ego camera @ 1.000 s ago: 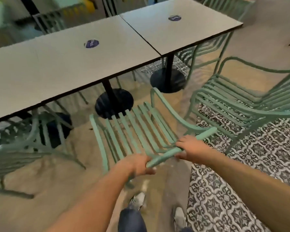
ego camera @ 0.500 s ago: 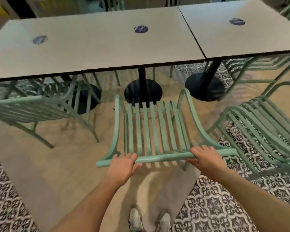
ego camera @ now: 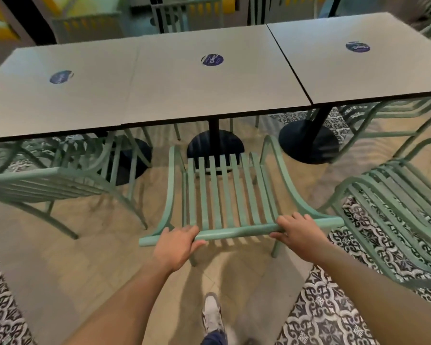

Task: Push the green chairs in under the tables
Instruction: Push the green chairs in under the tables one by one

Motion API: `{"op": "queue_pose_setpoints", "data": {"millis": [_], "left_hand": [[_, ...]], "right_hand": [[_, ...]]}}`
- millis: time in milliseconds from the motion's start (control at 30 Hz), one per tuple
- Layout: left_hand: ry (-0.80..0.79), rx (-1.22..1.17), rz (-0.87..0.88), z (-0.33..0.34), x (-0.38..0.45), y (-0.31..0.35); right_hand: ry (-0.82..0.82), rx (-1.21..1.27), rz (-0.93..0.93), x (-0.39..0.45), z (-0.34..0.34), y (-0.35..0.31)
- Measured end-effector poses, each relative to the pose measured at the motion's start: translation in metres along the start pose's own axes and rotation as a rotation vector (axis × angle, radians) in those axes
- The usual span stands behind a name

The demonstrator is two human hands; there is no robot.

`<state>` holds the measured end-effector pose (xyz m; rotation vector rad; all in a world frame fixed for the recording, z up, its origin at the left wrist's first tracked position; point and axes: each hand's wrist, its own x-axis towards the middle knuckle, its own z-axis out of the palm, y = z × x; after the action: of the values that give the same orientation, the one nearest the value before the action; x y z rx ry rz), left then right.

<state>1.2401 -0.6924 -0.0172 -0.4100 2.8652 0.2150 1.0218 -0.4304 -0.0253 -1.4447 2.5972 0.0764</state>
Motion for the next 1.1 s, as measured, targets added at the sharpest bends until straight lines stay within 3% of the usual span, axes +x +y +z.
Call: {"op": "queue_pose_setpoints", "data": {"millis": [167, 733, 1100], "left_hand": [[-0.029, 0.002, -0.014, -0.012, 0.031, -0.031], [0.048, -0.103, -0.061, -0.036, 0.117, -0.096], [0.121, -0.097, -0.009, -0.040, 0.145, -0.122]], "right_hand": [[-0.105, -0.020, 0.025, 0.046, -0.015, -0.003], [-0.005, 0.026, 0.049, 0.151, -0.033, 0.004], [-0.092, 0.052, 0.096, 0.187, -0.037, 0.006]]}}
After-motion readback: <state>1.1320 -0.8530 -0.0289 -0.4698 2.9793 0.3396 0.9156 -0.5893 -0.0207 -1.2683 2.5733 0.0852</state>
